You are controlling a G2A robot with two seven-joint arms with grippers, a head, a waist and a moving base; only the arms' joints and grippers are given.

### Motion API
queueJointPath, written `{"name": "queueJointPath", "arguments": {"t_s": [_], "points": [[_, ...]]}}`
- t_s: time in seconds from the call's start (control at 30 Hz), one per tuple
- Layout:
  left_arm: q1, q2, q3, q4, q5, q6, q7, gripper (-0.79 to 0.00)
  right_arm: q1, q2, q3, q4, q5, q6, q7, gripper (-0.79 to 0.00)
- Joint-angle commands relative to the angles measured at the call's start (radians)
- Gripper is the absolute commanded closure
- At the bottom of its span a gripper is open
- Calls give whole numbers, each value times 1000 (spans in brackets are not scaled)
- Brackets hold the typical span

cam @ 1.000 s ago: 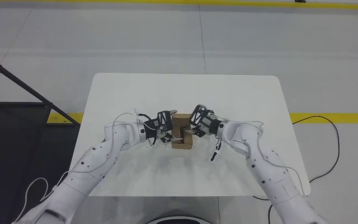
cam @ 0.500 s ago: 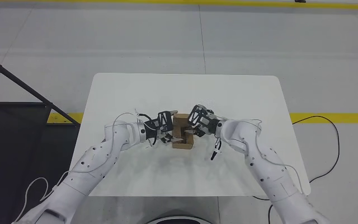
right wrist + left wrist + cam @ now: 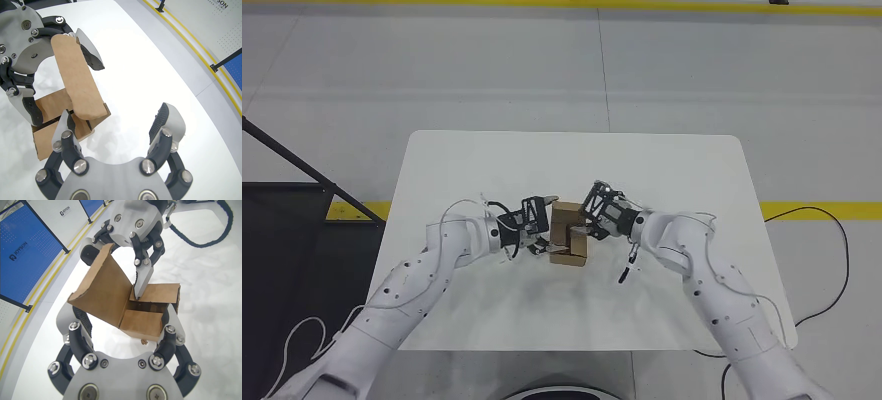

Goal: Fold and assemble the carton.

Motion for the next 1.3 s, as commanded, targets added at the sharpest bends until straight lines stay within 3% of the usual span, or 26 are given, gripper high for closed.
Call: {"name": "queueJointPath", "arguments": {"t_s": [0.0,0.23,0.63,1.27], "points": [[5,2,-11,-4,-10,-1,9,-785,-7,3,12,-4,10,-9,-12,-785],[24,15,-63,-20,-59,-31,56,-785,-35,12,54,4,108,-106,-115,-785],[54,24,-106,-28,-96,-15,87,-785,27,3,24,172,381,-397,-200,-785],[78,17,-165,-7,-290,58,88,-785,61,72,-117,129,520,-397,-239,-785]]}}
